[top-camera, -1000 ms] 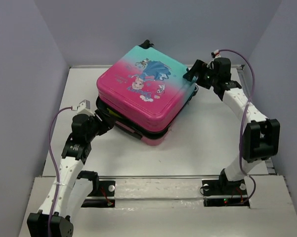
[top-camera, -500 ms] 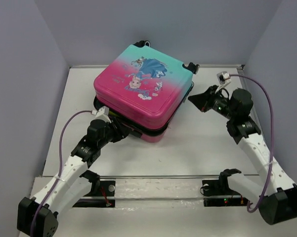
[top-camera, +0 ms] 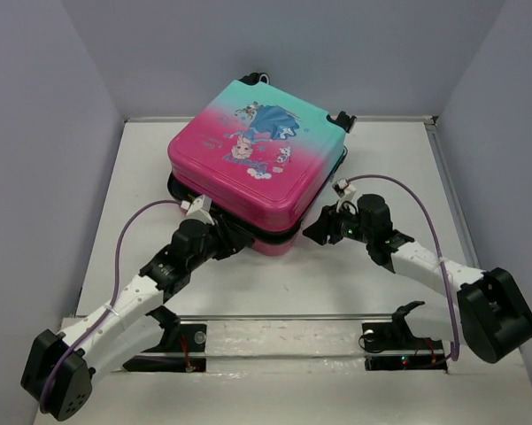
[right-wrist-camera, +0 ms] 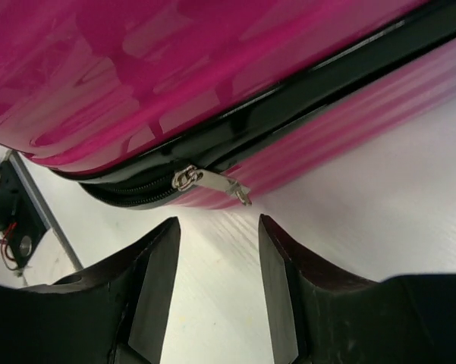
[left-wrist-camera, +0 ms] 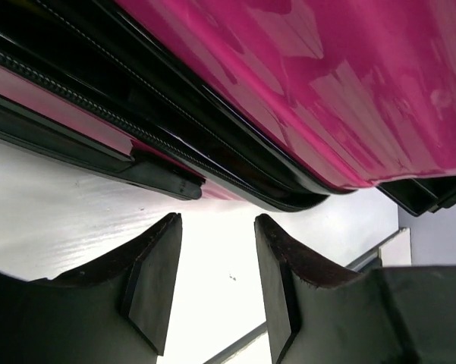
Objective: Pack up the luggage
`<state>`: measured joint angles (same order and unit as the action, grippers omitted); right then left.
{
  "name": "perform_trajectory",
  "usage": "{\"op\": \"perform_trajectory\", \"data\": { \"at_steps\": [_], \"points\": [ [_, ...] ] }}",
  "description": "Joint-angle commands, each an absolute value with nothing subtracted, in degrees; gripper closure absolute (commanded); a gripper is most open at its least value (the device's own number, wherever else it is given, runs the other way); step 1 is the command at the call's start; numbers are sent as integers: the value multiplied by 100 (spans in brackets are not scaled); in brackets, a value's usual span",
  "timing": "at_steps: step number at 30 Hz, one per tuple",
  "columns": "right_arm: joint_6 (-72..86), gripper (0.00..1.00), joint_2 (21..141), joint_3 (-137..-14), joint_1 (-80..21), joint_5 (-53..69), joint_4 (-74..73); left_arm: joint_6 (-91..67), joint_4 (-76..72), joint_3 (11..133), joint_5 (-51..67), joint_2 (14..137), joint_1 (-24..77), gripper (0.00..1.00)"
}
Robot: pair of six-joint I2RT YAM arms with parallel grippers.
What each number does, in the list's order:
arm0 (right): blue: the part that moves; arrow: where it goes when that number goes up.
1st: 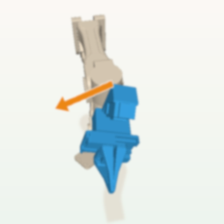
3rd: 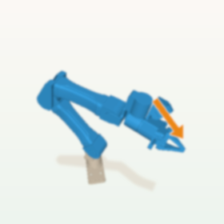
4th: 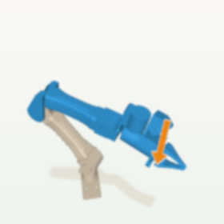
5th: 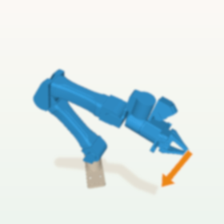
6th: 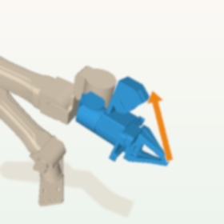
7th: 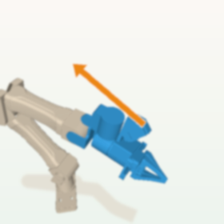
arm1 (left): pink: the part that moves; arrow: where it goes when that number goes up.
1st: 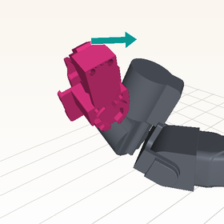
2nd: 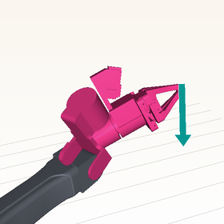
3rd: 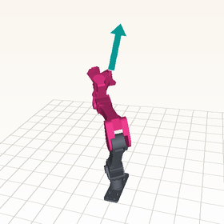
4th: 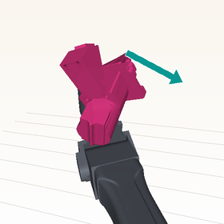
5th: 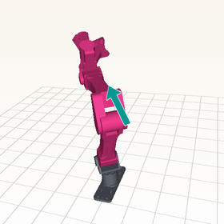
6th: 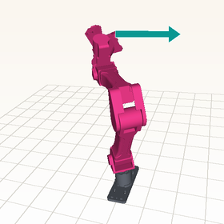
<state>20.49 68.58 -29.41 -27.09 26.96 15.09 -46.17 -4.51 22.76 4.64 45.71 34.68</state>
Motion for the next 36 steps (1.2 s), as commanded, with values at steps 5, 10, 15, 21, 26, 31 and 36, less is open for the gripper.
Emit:
{"op": "perform_trajectory", "data": {
  "at_steps": [5,10,15,21,26,31,36],
  "points": [
    [1231,46,7733,-3163,-2751,2961,2830,-4658,-1317,2241,351,5158,3498,46],
    [1072,47,8077,-3261,-2751,3243,3154,-4614,-1380,2259,308,5168,3507,46],
    [1151,52,8200,-3182,-2751,3305,3857,-4605,-1424,2302,281,5194,3516,46],
    [1160,69,8262,-3217,-2804,3313,4034,-4579,-1433,2399,229,5291,3524,46],
    [1230,91,8113,-3200,-3005,3122,3921,-4614,-1625,2461,237,5519,3533,45],
    [1335,93,7534,-3007,-3532,2120,3043,-4684,-1863,2531,202,5607,3586,51],
    [1792,93,6979,-2681,-4577,776,1804,-4781,-2337,2601,62,5748,3691,65]
  ]
}}
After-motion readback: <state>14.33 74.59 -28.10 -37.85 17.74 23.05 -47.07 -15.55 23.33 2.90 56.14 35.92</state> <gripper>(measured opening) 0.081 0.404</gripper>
